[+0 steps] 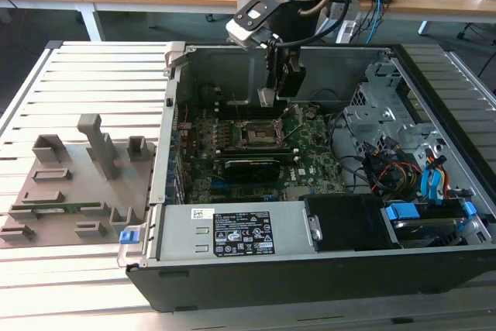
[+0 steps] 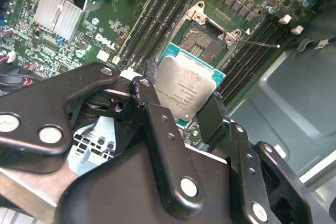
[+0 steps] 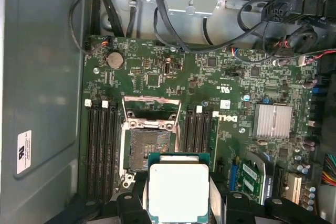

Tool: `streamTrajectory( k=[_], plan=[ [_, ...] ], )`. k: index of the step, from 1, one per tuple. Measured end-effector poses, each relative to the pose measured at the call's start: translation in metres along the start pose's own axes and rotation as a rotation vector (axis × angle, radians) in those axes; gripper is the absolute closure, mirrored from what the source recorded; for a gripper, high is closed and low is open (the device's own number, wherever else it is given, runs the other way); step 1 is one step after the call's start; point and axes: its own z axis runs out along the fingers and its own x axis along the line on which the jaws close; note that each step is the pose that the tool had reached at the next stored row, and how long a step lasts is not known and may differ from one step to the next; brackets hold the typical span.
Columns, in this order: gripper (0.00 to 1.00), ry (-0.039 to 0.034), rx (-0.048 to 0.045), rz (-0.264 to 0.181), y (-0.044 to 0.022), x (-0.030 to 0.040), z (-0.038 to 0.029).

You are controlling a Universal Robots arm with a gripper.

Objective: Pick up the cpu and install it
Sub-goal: 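Place the cpu into insertion slot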

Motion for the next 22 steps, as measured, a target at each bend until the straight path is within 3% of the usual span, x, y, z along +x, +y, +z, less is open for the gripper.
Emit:
streamTrajectory(
  k=[22],
  plan=[
    [0.45,-0.0001,0.0001,0.000,0.0008,0.0007,0.0177]
  ],
)
